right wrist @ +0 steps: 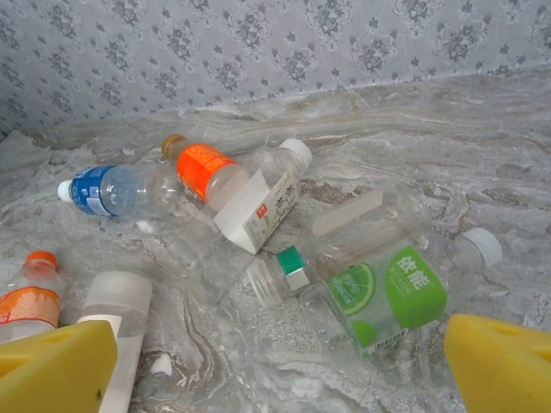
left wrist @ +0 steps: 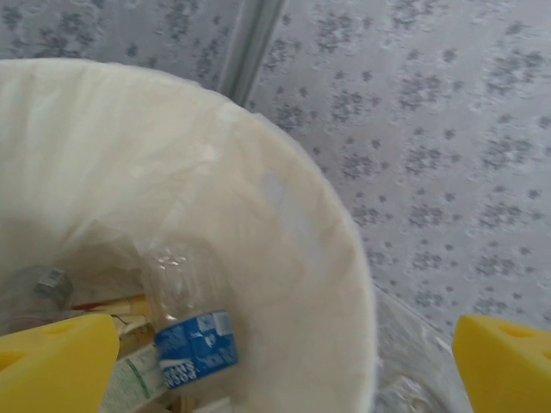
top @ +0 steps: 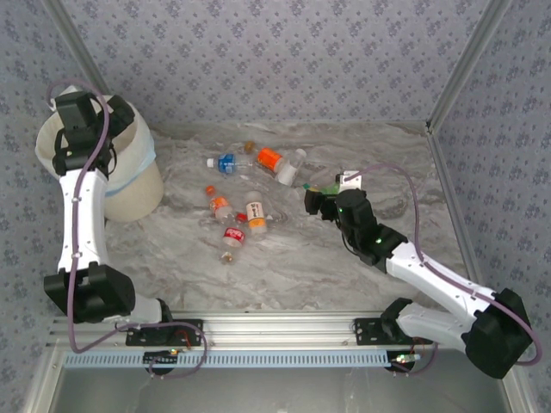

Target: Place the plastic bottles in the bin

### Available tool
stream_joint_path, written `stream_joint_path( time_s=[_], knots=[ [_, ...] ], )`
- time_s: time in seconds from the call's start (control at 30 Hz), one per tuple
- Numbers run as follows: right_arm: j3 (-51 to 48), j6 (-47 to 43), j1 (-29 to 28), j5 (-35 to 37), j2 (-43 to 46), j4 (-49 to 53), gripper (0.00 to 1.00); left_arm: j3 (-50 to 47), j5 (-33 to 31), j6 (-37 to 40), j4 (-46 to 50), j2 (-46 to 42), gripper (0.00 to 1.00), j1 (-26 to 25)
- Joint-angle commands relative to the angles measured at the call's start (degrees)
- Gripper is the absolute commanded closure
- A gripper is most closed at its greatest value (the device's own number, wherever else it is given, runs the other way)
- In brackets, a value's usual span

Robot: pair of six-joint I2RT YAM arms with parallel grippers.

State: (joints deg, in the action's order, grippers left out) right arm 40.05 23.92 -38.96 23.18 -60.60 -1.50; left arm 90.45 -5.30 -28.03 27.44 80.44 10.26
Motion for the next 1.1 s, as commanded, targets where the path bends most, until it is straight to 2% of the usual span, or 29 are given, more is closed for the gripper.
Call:
stream_joint_path(
  time_s=[0.0, 0.23, 0.5, 0.77, 0.93, 1.07],
  knots=[
    [0.6, 1.7, 0.4, 0.1, -1.1, 0.2, 0.0, -2.1, 2.3, -0.5, 0.9, -5.8, 0.0, -3.8],
    [2.0, 2.0, 0.7, -0.1, -3.4, -1.0, 0.0, -11.0, 0.0, -1.4, 0.5, -12.3, 0.01, -15.0],
    [2.4, 2.6, 1.0, -0.5, -5.6, -2.2, 0.0, -22.4, -3.7, -1.9, 1.3, -13.3, 0.01, -30.5],
    [1.9, 2.8, 1.3, -0.4, -5.8, -1.9, 0.0, -35.8, 0.0, -1.3, 3.2, -13.7, 0.01, -41.0],
    [1.6, 3.4, 1.5, -0.4, -5.8, -1.9, 0.0, -42.3, -0.2, -0.7, 2.4, -13.0, 0.01, -44.6],
    [1.7, 3.5, 1.5, -0.4, -5.8, -1.7, 0.0, -46.8, 3.8, 1.1, -2.1, -9.7, 0.0, -44.8]
  ],
)
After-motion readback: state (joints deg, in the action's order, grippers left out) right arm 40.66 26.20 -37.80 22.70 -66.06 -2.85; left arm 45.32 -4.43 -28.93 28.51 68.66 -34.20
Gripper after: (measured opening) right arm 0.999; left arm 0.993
